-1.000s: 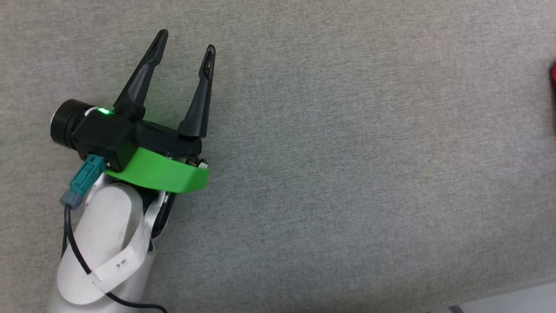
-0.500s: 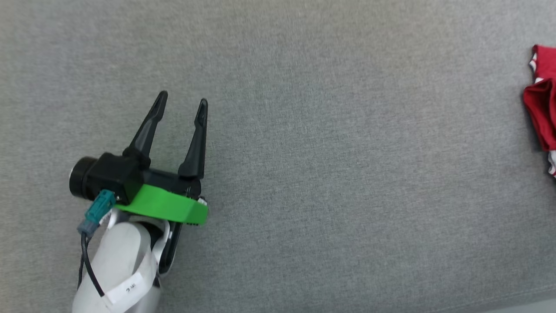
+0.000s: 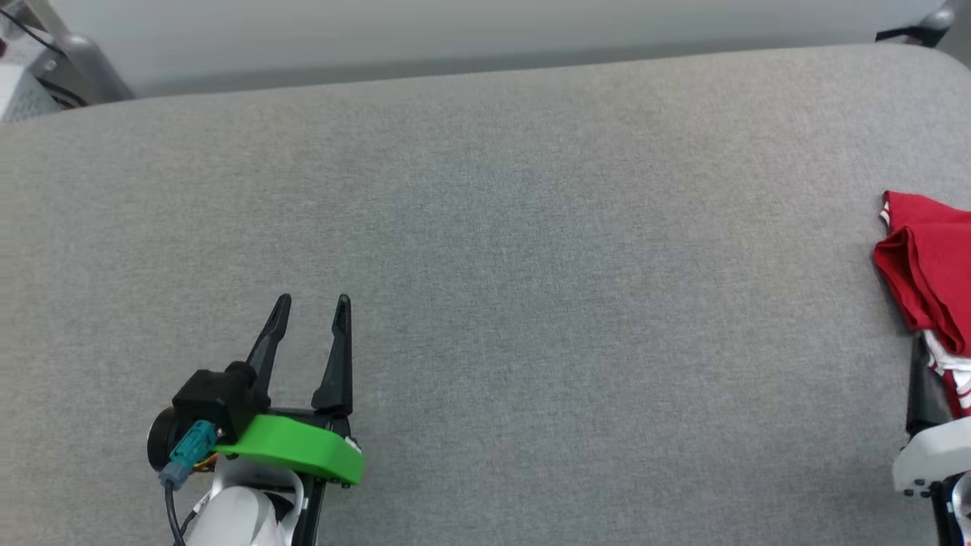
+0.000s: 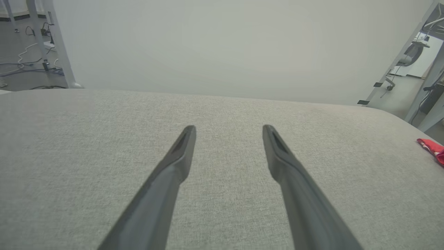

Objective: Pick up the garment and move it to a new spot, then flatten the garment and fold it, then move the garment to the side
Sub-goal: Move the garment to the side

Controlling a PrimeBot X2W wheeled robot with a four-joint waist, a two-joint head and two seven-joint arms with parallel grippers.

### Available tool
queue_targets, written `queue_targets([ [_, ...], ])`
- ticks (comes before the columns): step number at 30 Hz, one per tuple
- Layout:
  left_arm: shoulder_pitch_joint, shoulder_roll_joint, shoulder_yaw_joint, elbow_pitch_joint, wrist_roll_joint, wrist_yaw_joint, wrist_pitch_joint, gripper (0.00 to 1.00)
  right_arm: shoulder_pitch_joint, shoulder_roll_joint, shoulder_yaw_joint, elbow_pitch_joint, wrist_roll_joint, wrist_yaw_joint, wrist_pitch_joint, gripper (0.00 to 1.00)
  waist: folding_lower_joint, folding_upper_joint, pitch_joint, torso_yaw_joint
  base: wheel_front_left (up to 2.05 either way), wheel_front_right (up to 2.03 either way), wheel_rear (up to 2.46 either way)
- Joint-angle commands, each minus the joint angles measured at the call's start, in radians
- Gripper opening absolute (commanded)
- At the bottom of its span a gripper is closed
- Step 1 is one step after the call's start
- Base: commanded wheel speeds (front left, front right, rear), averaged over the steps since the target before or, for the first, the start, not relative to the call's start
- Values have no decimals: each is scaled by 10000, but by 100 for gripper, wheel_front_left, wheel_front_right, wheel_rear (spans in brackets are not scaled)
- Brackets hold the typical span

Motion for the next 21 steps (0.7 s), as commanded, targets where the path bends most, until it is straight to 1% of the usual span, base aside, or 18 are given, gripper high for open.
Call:
queue_targets([
  [1, 219, -51, 77, 83, -8, 50, -55, 100, 282, 170, 189, -326, 161, -11, 63, 100, 1, 0, -851, 668, 0, 0, 0],
  [5, 481, -69, 179, 234, 125, 97, -57, 100, 879, 562, 764, -1086, 448, -11, 242, 100, 1, 0, -1161, 933, 0, 0, 0],
  [8, 676, -77, 254, 253, 270, 181, -57, 100, 1226, 774, 1196, -1680, 553, -11, 367, 100, 1, 0, -1325, 1066, 0, 0, 0],
  [11, 808, -39, 336, 331, 402, 172, -57, 100, 1572, 953, 1607, -2393, 656, -11, 480, 100, 1, 0, -1484, 1201, 0, 0, 0],
  [15, 984, -42, 474, 372, 520, 169, -58, 100, 1970, 1090, 2069, -3317, 731, -11, 720, 100, 1, 0, -1642, 1233, 0, 0, 0],
  [21, 1152, -14, 476, 416, 743, 96, -58, 100, 2456, 1181, 2368, -4440, 740, -11, 1163, 100, 1, 0, -1740, 1186, 0, 0, 0],
])
